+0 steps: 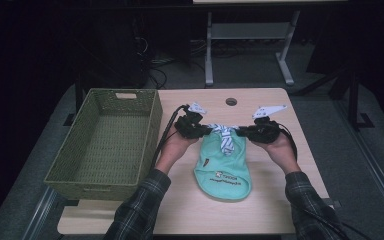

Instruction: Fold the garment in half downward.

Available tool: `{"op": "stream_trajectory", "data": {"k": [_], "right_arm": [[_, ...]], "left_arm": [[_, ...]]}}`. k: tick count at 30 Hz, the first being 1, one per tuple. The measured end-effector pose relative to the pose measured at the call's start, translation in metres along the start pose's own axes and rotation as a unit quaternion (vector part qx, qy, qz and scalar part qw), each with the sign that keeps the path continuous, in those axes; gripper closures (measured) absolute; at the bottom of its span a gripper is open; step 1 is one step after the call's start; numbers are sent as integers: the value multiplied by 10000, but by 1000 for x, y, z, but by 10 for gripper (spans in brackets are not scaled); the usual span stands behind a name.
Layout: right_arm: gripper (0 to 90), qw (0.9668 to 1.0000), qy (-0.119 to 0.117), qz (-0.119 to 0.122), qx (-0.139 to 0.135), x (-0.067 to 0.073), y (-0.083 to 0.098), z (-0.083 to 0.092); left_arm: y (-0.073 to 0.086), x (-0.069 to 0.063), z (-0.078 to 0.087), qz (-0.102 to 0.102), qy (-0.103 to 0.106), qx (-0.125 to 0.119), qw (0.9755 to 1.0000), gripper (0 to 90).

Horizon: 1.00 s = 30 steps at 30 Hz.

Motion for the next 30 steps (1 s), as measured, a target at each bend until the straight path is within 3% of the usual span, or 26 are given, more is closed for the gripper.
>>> {"op": "stream_trajectory", "data": {"k": [5,9,12,19,30], "right_arm": [[837,9999,78,96,-62,1,-10,7],[837,9994,145,201,-222,2,-18,15],[837,9987,202,318,-350,7,-21,19],[837,9976,273,424,-481,17,3,13],[829,9975,198,416,-543,34,25,18]], "left_arm": [[-10,-3,7,-135,-72,-79,9999,842],[-17,-8,17,-232,-176,-280,9992,842],[-15,-14,20,-402,-297,-348,9981,842],[6,-24,16,-468,-242,-319,9981,842],[25,-40,19,-558,-63,-249,9981,838]]}}
Point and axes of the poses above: each handheld gripper's, and its own axes: z roughly backward along the jaws, y roughly out of its underside, x roughly to its left, the point moved 4 cm from there along -z, roughly forward along the jaws, and after that the axes turned 4 degrees about -x, right-handed, at the moved point
